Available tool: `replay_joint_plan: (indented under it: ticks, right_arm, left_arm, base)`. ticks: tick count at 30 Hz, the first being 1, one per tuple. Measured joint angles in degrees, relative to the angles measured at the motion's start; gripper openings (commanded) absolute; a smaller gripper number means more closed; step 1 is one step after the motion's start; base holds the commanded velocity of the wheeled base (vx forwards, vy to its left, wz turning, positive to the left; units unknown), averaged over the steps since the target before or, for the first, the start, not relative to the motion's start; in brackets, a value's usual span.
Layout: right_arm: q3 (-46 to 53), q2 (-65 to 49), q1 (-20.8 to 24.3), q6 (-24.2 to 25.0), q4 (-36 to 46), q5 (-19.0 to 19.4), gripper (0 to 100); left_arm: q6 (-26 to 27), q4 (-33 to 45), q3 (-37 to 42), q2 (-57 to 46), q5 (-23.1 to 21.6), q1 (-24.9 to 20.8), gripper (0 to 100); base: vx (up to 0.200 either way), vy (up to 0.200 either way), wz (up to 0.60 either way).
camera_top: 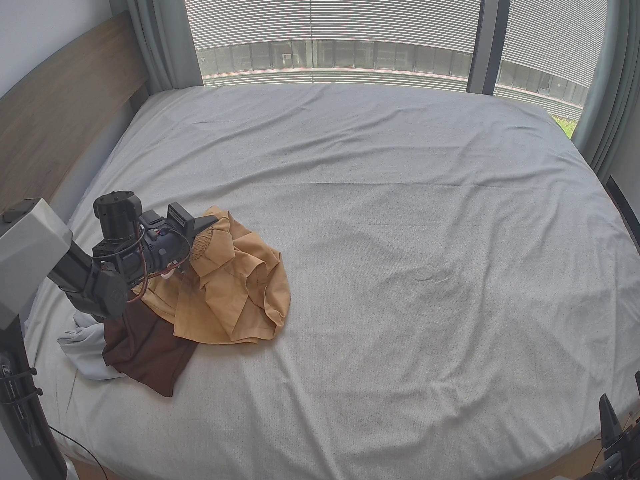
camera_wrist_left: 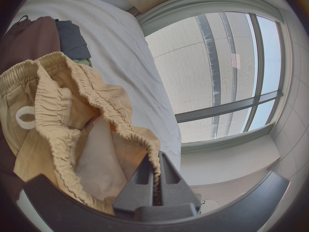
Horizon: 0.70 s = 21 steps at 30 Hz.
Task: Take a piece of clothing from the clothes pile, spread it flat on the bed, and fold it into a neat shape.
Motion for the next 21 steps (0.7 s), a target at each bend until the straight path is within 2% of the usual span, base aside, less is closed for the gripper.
replay_joint_plan:
  ticks: [4, 13, 19, 21]
  right_arm:
    - [0.0, 0.0, 0.0, 0.0, 0.0, 0.0, 100]
    - [0.0, 0.0, 0.0, 0.0, 0.0, 0.0, 100]
    - [0.0, 0.0, 0.0, 0.0, 0.0, 0.0, 100]
    - [0.0, 0.0, 0.0, 0.0, 0.0, 0.0, 100]
  left_arm:
    - [-3.5, 0.0, 1.2, -2.1, -3.1, 0.0, 0]
    - [-15.4, -0.2, 2.9, -6.7, -10.0, 0.2, 0]
    - [-19.8, -2.3, 3.9, -8.9, -12.7, 0.2, 0]
    - [-22.0, -3.0, 4.6, -9.7, -15.1, 0.2, 0]
  base:
    - [0.000, 0.000, 0.00]
    - [0.000, 0.000, 0.00]
    - [0.000, 0.000, 0.00]
    - [0.000, 0.000, 0.00]
